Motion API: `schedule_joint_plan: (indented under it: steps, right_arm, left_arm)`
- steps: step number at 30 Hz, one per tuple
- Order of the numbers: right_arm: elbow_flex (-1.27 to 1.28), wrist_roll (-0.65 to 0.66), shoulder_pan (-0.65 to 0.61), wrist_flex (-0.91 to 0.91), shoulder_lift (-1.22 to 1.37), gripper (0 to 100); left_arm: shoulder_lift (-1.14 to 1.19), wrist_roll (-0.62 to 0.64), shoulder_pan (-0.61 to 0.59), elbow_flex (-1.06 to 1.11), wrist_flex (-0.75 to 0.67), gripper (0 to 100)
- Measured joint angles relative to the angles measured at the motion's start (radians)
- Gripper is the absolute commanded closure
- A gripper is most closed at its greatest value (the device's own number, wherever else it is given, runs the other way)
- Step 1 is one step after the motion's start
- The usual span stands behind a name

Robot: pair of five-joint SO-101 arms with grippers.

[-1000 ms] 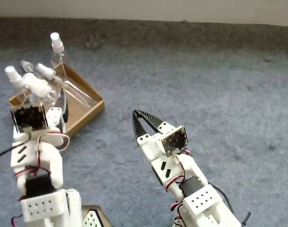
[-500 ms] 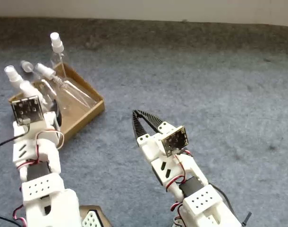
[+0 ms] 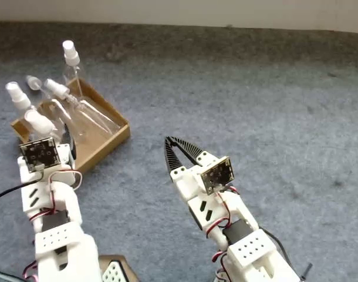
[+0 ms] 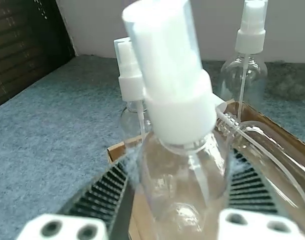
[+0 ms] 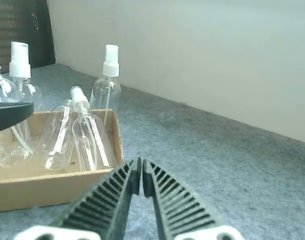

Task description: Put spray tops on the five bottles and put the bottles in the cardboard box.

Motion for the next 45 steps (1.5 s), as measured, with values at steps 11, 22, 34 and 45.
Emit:
schedule_joint_plan:
  steps: [11, 22, 34, 45]
  right_arm:
    - [0.0, 0.0, 0.0, 0.0, 0.0, 99.3]
    - [0.0, 0.0, 0.0, 0.0, 0.0, 99.3]
    - [0.0, 0.0, 0.0, 0.0, 0.0, 99.3]
    - [0.0, 0.0, 0.0, 0.0, 0.0, 99.3]
  left_arm:
    - [0.0, 0.0, -0.002, -0.02, 0.129, 87]
    - [0.087, 0.0, -0.002, -0.044, 0.149, 87]
    - [0.479, 0.003, 0.002, -0.19, -0.005, 87]
    - [0.396, 0.003, 0.002, -0.114, -0.021, 87]
